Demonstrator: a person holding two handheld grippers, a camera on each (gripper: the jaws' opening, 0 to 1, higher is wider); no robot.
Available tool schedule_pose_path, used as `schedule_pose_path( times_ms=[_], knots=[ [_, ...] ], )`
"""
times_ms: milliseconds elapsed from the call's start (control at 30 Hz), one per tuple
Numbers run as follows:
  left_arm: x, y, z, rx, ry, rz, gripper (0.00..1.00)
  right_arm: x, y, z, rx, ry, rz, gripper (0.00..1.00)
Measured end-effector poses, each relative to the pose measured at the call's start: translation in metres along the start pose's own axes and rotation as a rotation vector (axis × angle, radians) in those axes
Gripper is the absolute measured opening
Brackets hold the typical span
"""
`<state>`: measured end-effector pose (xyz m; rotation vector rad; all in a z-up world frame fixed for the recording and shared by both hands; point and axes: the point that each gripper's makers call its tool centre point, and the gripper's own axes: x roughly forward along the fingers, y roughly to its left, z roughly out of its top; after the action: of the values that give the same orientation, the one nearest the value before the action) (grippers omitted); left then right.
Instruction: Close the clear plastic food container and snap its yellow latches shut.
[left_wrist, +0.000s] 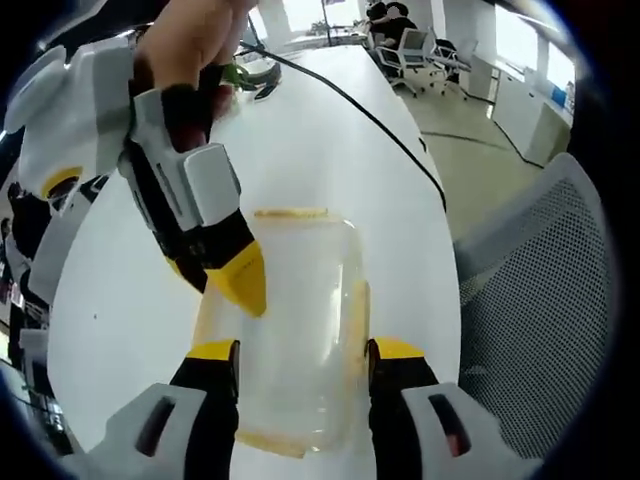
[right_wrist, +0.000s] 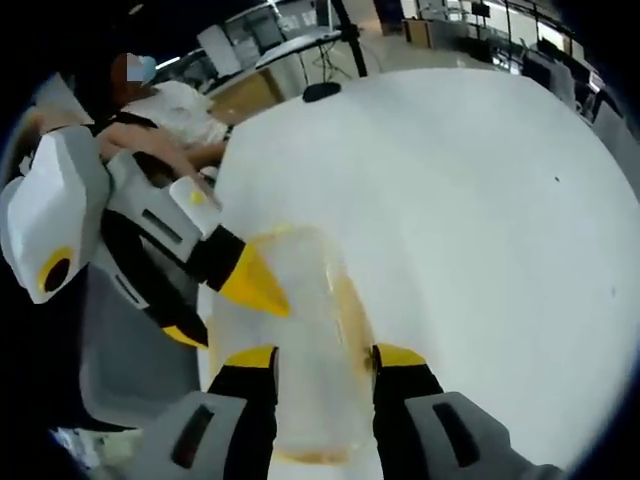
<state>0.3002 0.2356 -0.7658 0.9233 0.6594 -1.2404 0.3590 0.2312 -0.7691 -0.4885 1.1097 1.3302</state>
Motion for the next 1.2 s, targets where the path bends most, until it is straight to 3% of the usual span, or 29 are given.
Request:
schedule_pose_path(
  times_ms=[667, 1133, 1167, 1200],
  knots=[
    [0.0038, 0.0007, -0.0003, 0.026, 0.013, 0.067, 0.52, 0.0032, -0.0015, -0.0011, 0.024, 0.065, 0.083, 0.35],
    [0.0046, 0.0014, -0.0009, 0.025, 0.028, 0.075, 0.49, 0.0037, -0.0022, -0.0008, 0.036, 0.098, 0.120, 0.30],
    [0.0055, -0.0028, -0.0033, 0.053, 0.038, 0.045, 0.49, 0.0050, -0.0012, 0.0012, 0.029, 0.096, 0.126, 0.30],
    [0.0054, 0.0026, -0.0035, 0.028, 0.036, 0.077, 0.49, 0.0047, -0.0008, 0.0004, 0.027, 0.113, 0.126, 0.30]
  ],
)
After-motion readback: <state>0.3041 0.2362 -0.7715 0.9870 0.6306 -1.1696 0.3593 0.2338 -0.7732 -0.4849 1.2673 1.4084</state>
